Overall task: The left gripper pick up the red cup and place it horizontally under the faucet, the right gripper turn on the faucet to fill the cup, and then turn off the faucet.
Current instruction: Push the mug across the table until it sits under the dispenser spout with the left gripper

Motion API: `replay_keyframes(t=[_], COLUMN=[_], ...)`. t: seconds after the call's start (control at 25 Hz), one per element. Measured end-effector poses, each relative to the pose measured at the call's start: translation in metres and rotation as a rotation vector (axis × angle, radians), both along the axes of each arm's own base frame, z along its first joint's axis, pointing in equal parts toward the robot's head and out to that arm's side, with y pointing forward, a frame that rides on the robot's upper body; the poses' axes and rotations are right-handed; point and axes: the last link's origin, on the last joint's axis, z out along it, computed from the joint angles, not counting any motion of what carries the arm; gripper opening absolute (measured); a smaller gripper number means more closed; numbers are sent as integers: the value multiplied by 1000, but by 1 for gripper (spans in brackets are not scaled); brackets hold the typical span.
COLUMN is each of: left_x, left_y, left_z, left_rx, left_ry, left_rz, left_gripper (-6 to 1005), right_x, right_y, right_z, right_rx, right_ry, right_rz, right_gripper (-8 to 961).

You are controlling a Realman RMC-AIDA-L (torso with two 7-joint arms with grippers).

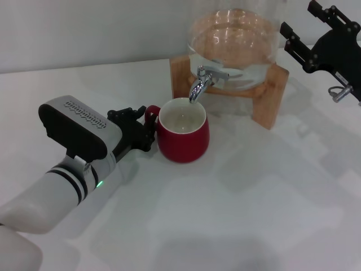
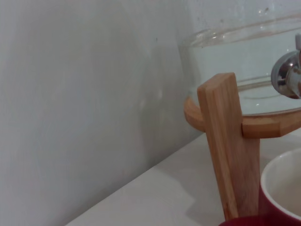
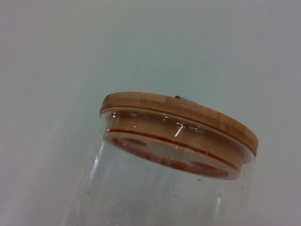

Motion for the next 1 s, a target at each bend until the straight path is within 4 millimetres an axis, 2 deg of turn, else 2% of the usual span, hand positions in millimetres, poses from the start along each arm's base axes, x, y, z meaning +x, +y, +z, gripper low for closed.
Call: replay_keyframes(t=[0.6,0.88,1.0], left_x=[2,-3,-7], left_y=[-4,-13,-22], left_z=[-5,-7,-5], left_rx=[-22,-11,24], left_ry=[13,14,6], left_rz=[2,-1,12], left_gripper=[251,252,297], right_x=[2,2,2], right_y=[-2,-2,-2], right_z=[-1,0,1], right_rx=[-8,-5,-3], right_ry=[-5,-8,-9], right_rz=[-2,1,3], right_gripper=[663,663,663])
